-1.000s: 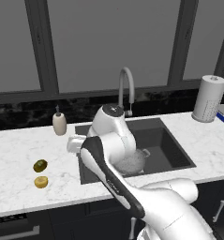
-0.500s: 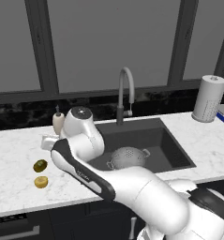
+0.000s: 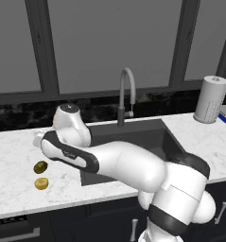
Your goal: Put the colander in the sink, put the kiwi, kiwi in the colander, and turn on the sink faucet and pour water over the colander.
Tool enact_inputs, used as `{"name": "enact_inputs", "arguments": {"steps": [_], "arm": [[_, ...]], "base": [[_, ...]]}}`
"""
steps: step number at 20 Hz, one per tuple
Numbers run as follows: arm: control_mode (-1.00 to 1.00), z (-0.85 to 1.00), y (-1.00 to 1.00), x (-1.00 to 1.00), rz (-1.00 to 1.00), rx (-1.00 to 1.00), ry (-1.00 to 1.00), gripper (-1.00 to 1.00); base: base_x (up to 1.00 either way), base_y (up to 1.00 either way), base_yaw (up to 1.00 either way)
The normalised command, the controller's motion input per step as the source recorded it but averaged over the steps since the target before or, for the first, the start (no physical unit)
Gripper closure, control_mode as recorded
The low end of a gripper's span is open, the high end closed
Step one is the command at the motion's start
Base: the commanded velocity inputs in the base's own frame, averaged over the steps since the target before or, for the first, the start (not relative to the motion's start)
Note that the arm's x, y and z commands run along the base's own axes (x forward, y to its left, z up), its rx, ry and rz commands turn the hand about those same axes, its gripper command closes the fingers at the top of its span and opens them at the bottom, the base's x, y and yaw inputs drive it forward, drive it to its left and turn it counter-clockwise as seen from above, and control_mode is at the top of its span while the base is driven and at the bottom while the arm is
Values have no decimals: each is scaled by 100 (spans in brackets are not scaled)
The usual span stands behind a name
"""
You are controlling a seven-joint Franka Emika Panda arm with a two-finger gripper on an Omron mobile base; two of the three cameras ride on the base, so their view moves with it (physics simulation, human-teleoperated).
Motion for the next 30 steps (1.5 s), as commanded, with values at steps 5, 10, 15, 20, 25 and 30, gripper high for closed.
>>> {"name": "enact_inputs", "arguments": {"steps": [5,10,15,20,25,30], "arm": [[-100,-42,34,38,-3,0,5,-100],[-100,-39,36,32,-10,-5,0,-100],[-100,-30,28,36,-15,-7,4,-100],[-100,-18,29,27,-16,0,20,-100],[-100,-21,24,23,-14,0,13,-100],[-100,-23,26,27,-10,0,5,-100]], "base": [[0,0,0],[0,0,0],[0,0,0],[0,0,0],[0,0,0],[0,0,0]]}}
